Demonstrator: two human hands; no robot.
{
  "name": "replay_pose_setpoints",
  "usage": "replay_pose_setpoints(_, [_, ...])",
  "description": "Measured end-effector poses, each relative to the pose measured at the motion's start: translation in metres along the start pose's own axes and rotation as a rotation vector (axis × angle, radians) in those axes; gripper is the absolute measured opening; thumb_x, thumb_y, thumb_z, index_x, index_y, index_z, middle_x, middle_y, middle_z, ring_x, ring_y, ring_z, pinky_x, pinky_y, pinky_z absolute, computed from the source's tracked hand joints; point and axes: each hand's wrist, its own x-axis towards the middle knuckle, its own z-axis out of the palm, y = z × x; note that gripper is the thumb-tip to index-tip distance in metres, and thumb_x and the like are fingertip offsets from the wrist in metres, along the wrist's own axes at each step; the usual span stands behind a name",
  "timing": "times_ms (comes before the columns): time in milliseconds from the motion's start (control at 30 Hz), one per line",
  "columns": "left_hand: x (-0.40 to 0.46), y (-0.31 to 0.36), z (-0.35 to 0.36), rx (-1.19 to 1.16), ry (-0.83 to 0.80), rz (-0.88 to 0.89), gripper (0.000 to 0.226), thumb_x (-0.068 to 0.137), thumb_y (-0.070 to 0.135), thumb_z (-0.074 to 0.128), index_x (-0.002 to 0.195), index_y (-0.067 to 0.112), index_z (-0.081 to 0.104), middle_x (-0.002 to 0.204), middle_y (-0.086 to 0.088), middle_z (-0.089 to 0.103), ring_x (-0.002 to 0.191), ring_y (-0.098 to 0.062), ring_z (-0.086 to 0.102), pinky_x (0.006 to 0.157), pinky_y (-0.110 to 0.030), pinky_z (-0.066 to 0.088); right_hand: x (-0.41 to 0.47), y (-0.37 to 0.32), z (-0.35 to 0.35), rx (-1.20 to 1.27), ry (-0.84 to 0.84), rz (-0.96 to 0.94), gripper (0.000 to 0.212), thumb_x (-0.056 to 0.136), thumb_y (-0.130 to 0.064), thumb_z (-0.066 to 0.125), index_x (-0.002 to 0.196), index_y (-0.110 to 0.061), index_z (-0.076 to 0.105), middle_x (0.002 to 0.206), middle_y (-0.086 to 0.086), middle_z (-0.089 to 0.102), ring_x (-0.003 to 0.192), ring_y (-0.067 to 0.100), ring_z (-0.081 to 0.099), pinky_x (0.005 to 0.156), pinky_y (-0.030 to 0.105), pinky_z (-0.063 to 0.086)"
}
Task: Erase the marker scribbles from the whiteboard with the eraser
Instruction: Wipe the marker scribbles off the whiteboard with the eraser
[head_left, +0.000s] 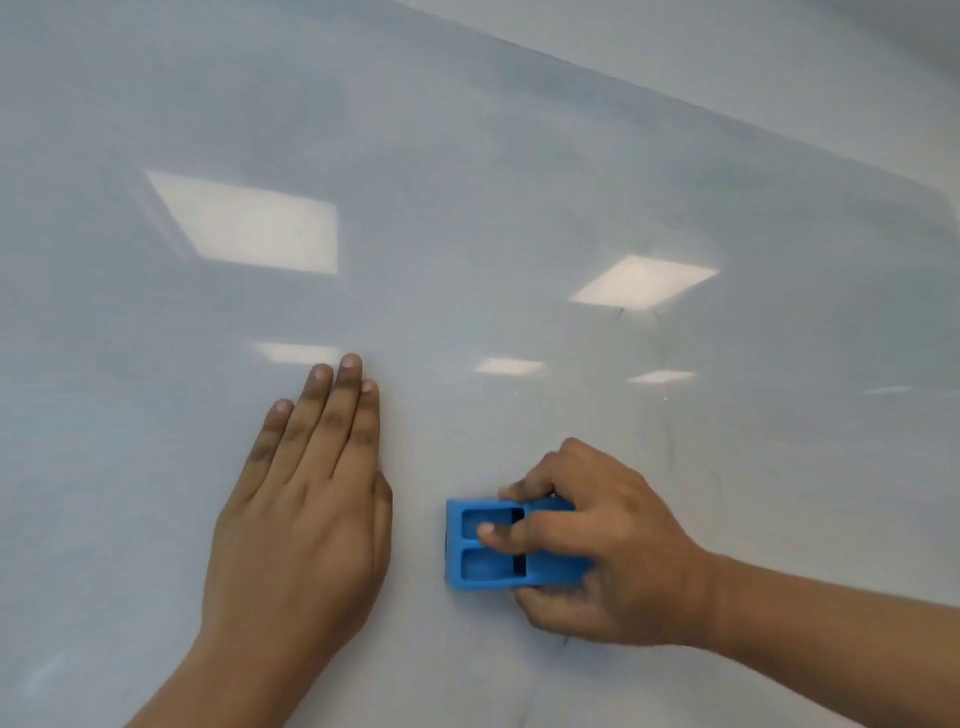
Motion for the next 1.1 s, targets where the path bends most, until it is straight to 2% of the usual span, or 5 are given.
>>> replay_pose_setpoints(300, [-0.016,0.002,-0.003,0.01,-0.042,-0.009,0.057,0.1,0.021,0.031,0.153,0.001,0.032,0.163,-0.013,0.027,0.152,-0.029,0.023,0.125,-0.045,0.016,0.024,0.009,0.008,0.005,0.342,0.411,0.039,0.07,-0.032,0.081,0.107,-0.022,0.072,0.096,-0.006,0.049,0.087,0.018,0.053,0.072,0.037,0.05])
replay_pose_setpoints(567, [-0.038,0.003,-0.008,-0.02,-0.081,-0.01,0.056,0.102,0.019,0.032,0.155,0.003,0.027,0.164,-0.013,0.024,0.153,-0.028,0.017,0.126,-0.04,0.01,-0.126,-0.123,0.075,0.115,-0.05,0.055,0.026,0.073,-0.029,0.079,0.098,-0.03,0.071,0.099,0.0,0.058,0.068,0.022,0.053,0.06,0.035,0.044])
replay_pose_setpoints(700, [-0.043,-0.001,-0.018,-0.081,-0.053,-0.017,0.053,0.105,0.023,0.034,0.154,0.004,0.031,0.163,-0.013,0.027,0.154,-0.029,0.015,0.127,-0.039,0.009,-0.134,-0.127,0.068,0.069,-0.174,-0.064,0.019,0.087,-0.03,0.07,0.106,-0.029,0.072,0.101,0.003,0.066,0.069,0.024,0.057,0.062,0.036,0.045])
replay_pose_setpoints(933, [-0.118,-0.001,-0.043,-0.098,-0.105,-0.022,0.053,0.102,0.027,0.045,0.149,0.003,0.041,0.161,-0.013,0.031,0.153,-0.033,0.018,0.125,-0.046,0.016,-0.095,-0.073,0.048,-0.001,0.287,0.558,0.04,0.076,-0.025,0.084,0.11,-0.01,0.071,0.103,0.017,0.059,0.092,0.03,0.058,0.076,0.044,0.052])
replay_pose_setpoints(1100, [-0.189,0.007,-0.043,-0.071,-0.243,-0.011,0.063,0.098,0.027,0.05,0.153,0.003,0.032,0.163,-0.015,0.026,0.153,-0.031,0.019,0.125,-0.05,0.017,-0.154,-0.15,0.095,0.041,0.268,0.503,0.04,0.072,-0.023,0.082,0.109,-0.023,0.067,0.108,0.006,0.055,0.087,0.027,0.056,0.068,0.046,0.049])
